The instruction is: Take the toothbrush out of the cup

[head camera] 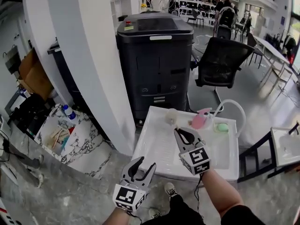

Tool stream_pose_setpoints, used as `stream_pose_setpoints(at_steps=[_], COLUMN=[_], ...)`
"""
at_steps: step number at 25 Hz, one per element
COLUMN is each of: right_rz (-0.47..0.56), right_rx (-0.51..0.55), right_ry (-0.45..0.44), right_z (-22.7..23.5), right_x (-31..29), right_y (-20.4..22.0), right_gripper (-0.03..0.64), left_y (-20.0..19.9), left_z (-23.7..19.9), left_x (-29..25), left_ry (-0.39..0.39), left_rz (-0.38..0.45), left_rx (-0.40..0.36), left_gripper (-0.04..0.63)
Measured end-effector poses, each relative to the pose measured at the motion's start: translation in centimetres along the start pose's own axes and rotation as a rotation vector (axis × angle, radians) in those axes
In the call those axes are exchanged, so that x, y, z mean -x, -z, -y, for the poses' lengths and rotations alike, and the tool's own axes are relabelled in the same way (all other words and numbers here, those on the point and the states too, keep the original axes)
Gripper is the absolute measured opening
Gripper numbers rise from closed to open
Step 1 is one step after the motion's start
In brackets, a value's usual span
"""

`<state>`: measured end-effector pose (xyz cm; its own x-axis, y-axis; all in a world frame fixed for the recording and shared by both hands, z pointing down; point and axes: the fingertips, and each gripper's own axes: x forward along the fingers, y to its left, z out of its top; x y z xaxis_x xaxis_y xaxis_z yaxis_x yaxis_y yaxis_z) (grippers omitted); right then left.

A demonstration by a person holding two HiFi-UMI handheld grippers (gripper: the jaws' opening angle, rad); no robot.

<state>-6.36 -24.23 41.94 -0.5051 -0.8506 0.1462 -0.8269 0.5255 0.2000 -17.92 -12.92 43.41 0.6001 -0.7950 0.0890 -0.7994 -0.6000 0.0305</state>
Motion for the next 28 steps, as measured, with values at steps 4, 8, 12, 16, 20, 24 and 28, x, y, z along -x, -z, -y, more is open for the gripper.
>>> stream_pose_setpoints(at_steps=[4, 8, 12, 16, 20, 24, 28], right_rz=[0.000, 0.000, -0.011, -0.012, -0.003, 0.021, 0.047], right_rx=[-0.013, -0.049, -0.072, -0.073, -0.080, -0.104, -0.146], right_ry=[0.036, 0.067, 0.090, 0.106, 0.105, 0.087, 0.061], right_z=[-1.6, -2.5, -2.6, -2.2, -1.7, -0.9, 0.4], right_x=[4.1, 7.6, 10.7, 13.8, 16.4, 19.5, 23.5], right_y=[0.5, 0.8, 1.0, 0.9, 0.9, 1.4, 1.6], right_gripper=[0.026, 0.026, 0.026, 0.025, 0.025, 0.026, 0.025], left_y=[1.0, 1.8, 2.1, 1.8, 1.3, 1.2, 0.9], left_z=[1.6, 3.0, 4.6, 6.3, 8.1, 10.6, 14.6], left_x=[2.9, 4.5, 5.3, 5.4, 5.2, 4.8, 4.7], left_ry=[0.023, 0.046, 0.071, 0.081, 0.063, 0.023, -0.014], left_rz=[-0.007, -0.015, -0.022, -0.011, 0.007, 0.012, 0.005], left_rx=[0.009, 0.028, 0.042, 0.048, 0.052, 0.057, 0.058], left_gripper=[0.202, 0.199, 0.178, 0.147, 0.044, 0.018, 0.018])
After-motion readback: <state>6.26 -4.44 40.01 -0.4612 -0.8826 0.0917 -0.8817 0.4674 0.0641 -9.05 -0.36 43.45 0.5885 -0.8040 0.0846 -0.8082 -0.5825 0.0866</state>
